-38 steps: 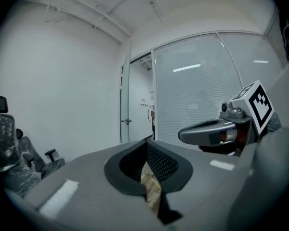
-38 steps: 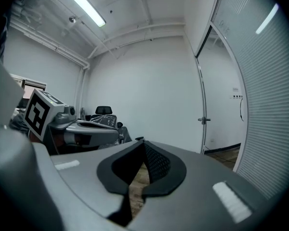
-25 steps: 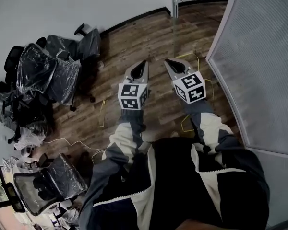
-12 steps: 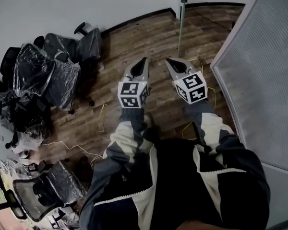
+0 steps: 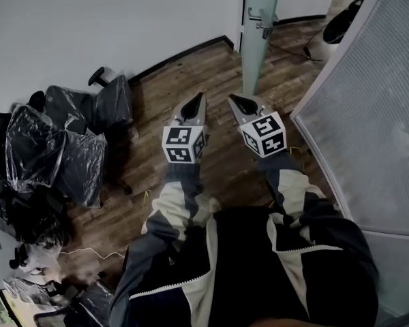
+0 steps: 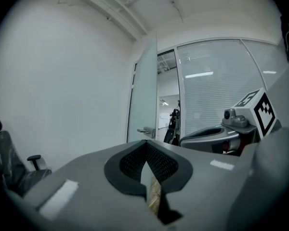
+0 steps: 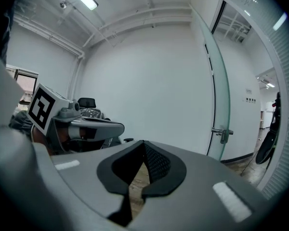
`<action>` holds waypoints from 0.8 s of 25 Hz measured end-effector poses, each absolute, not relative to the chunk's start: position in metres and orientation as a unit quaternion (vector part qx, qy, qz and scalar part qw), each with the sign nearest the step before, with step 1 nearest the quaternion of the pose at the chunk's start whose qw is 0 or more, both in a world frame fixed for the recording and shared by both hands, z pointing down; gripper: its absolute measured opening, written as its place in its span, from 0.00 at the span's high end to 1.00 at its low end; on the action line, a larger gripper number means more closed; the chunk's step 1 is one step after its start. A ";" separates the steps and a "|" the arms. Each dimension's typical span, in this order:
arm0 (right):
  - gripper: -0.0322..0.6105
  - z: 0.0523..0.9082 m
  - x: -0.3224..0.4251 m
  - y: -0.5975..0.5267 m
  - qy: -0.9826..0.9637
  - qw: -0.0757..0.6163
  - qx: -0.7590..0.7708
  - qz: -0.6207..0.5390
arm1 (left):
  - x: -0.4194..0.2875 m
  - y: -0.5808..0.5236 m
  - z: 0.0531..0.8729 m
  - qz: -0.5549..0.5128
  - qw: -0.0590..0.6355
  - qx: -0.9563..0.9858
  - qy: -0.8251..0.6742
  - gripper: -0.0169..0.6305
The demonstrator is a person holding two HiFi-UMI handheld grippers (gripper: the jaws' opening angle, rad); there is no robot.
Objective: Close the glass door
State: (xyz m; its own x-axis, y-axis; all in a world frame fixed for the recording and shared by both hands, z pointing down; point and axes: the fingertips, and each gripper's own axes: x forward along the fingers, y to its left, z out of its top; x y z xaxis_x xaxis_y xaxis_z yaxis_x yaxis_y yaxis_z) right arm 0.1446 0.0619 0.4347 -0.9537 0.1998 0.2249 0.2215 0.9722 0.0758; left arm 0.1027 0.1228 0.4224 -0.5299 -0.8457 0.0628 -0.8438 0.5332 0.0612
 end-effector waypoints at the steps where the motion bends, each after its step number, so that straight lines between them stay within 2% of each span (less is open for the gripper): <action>1: 0.94 0.433 0.134 0.065 -0.987 0.110 -0.105 -0.054 | 0.093 0.124 0.421 -0.012 0.039 0.487 -0.872 0.95; 9: 0.94 0.434 0.076 0.069 -0.986 0.123 -0.088 -0.074 | 0.033 0.129 0.426 -0.028 0.034 0.502 -0.864 0.95; 20: 0.94 0.436 -0.009 0.006 -0.989 0.116 -0.079 -0.054 | -0.050 0.082 0.436 -0.013 0.042 0.494 -0.868 0.95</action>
State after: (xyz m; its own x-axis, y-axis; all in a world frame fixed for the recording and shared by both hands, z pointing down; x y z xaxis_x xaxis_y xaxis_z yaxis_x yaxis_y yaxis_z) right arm -0.0090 0.0060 0.4356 -0.9606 0.1428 0.2383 0.1679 0.9818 0.0884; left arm -0.0495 0.0816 0.4357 -0.5084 -0.8590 0.0598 -0.8569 0.5116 0.0633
